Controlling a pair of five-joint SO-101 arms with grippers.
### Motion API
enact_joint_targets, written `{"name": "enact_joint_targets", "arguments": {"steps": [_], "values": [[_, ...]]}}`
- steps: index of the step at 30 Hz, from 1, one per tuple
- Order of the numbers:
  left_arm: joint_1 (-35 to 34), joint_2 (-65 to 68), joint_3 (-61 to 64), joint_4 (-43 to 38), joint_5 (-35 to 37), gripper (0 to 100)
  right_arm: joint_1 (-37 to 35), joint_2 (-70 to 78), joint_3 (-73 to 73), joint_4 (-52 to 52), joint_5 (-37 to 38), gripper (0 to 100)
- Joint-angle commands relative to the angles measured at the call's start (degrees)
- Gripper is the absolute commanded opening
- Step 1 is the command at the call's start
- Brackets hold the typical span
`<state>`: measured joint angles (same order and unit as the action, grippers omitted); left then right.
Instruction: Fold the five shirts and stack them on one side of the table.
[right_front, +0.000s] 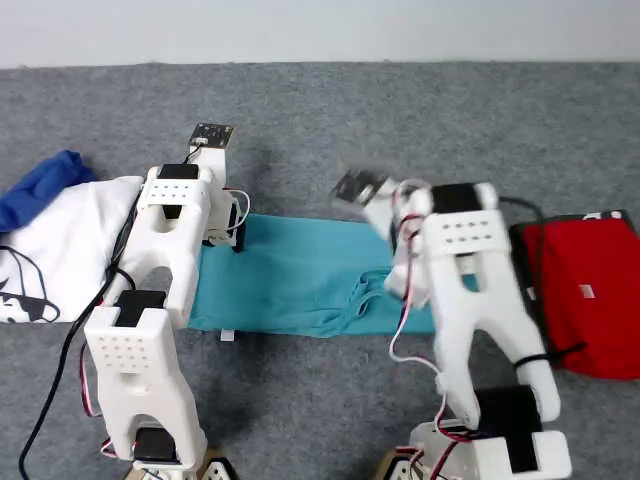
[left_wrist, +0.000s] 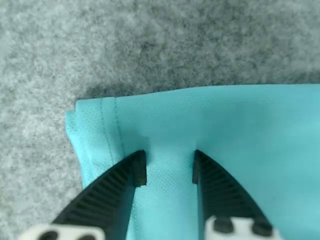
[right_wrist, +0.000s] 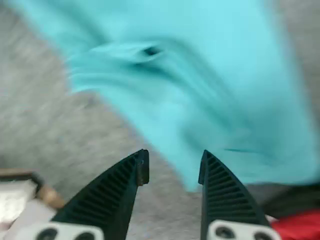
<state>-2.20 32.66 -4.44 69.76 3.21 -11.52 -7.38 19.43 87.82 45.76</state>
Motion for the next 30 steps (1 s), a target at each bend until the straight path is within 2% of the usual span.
{"name": "enact_joint_targets", "arguments": {"steps": [1, 12, 16, 21, 25, 30], "values": [[0.2, 0.3, -1.0, -0.4, 0.3, 16, -3.6, -2.4, 6.5, -4.0, -0.8, 16.9], [0.2, 0.3, -1.0, -0.3, 0.3, 16, -2.1, -2.2, 19.8, -42.1, -4.4, 16.9], [0.2, 0.3, -1.0, -0.3, 0.3, 16, -2.3, -0.2, 23.4, -49.7, -4.3, 16.9], [0.2, 0.3, -1.0, -0.3, 0.3, 16, -2.2, 6.2, 23.7, -51.4, -4.0, 16.9], [0.2, 0.3, -1.0, -0.3, 0.3, 16, -2.1, 3.5, 23.2, -51.1, -4.1, 16.9], [0.2, 0.3, -1.0, -0.3, 0.3, 16, -2.4, -7.1, 18.5, -41.1, -4.4, 16.9]]}}
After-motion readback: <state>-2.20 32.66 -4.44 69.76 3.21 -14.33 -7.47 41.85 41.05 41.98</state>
